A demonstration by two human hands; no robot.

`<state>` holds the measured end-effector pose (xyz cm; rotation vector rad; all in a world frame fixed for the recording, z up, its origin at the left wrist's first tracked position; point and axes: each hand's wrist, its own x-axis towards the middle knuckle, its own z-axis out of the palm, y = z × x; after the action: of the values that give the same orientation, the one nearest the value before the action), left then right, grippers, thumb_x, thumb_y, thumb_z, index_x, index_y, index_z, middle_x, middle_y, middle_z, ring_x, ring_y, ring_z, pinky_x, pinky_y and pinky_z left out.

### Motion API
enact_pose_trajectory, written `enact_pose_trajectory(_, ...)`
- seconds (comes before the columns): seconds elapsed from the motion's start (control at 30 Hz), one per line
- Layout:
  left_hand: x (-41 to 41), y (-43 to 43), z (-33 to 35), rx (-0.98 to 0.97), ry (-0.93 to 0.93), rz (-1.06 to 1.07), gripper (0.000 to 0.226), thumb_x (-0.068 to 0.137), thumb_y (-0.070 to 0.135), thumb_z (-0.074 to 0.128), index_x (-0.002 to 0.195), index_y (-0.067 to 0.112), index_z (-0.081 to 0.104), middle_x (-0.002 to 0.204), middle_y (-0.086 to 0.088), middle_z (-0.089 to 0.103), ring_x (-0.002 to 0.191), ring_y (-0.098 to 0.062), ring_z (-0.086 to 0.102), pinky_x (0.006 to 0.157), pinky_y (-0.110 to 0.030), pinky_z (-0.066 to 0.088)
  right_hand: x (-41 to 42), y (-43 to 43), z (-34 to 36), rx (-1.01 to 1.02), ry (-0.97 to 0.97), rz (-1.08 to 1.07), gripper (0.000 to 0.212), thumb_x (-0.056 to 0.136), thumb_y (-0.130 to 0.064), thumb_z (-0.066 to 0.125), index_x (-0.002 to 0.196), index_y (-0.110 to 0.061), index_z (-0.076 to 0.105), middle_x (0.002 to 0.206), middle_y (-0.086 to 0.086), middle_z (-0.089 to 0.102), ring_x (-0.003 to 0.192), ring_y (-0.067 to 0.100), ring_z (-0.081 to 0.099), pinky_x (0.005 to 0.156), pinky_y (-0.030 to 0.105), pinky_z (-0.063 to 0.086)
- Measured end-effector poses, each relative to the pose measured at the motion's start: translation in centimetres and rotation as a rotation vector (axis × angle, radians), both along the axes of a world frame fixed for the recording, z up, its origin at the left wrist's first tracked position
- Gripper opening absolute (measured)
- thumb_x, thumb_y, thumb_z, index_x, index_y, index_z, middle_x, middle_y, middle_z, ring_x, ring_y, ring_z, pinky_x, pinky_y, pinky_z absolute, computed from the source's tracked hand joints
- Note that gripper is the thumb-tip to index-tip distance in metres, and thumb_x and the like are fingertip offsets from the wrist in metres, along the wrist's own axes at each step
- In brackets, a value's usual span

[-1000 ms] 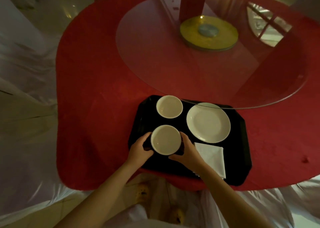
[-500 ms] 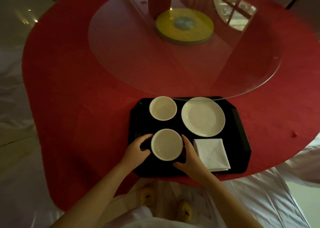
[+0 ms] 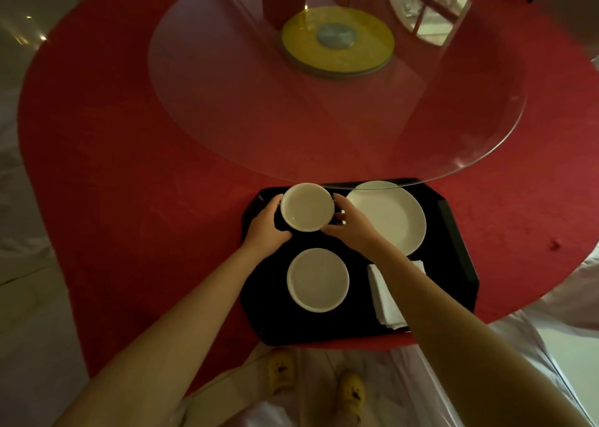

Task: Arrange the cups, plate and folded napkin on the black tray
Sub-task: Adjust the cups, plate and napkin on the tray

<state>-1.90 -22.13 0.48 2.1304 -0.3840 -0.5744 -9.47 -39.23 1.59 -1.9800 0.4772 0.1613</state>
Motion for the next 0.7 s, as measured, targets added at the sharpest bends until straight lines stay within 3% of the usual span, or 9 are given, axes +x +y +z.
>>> enact_pose_trajectory(0.27,0.1,-1.1,-0.5,-0.029,-0.011,-0.011,0.065,0.073,0.004,0.066,0.129,0.027,0.044,0.120,-0.002,0.061,0.112,-0.020,0.056,0.083,-0.028,0.039,-0.5,-0.1,-0.6,-0.060,-0.063,-0.052,0.059,0.071,-0.010,0.076,0.122,-0.012,0.047,0.114,0.004,0.057,0.103,0.024,0.059,0.086,0.037,0.052)
enact_pose_trajectory(0.4,-0.2,-1.7,-0.7,0.006,0.006,-0.029,0.075,0.076,0.005,0.065,0.141,0.022,0.031,0.135,-0.007,0.051,0.125,-0.025,0.047,0.090,-0.030,0.037,-0.8,-0.8,-0.4,-0.062,-0.007,-0.056,0.069,0.076,-0.013,0.073,0.135,-0.011,0.037,0.131,0.007,0.053,0.110,0.024,0.058,0.090,0.036,0.051)
enact_pose_trajectory(0.5,-0.9,-1.2,-0.4,0.053,0.058,0.075,0.075,0.084,0.008,0.060,0.146,0.015,0.019,0.150,-0.011,0.033,0.137,-0.025,0.033,0.107,-0.036,0.032,-2.1,-0.8,-0.4,-0.055,0.039,-0.119,0.065,0.085,-0.019,0.064,0.140,-0.012,0.032,0.140,0.006,0.047,0.117,0.022,0.055,0.091,0.031,0.046)
enact_pose_trajectory(0.6,-3.6,1.0,-0.5,0.097,0.047,0.146,0.054,0.094,0.021,0.048,0.143,0.015,0.029,0.149,-0.009,0.037,0.135,-0.023,0.038,0.107,-0.034,0.034,-5.3,-0.5,-0.8,-0.086,0.064,-0.182,0.039,0.091,-0.021,0.053,0.129,-0.011,0.051,0.127,0.009,0.060,0.108,0.016,0.058,0.089,0.025,0.043)
enact_pose_trajectory(0.7,-7.5,2.8,-1.4,0.110,0.112,0.012,0.044,0.097,0.031,0.039,0.140,0.021,0.036,0.143,-0.003,0.045,0.131,-0.019,0.042,0.095,-0.022,0.032,-8.3,0.4,-1.4,-0.071,0.143,-0.108,0.028,0.093,-0.023,0.048,0.112,-0.013,0.065,0.105,0.012,0.071,0.093,0.024,0.065,0.083,0.035,0.051)
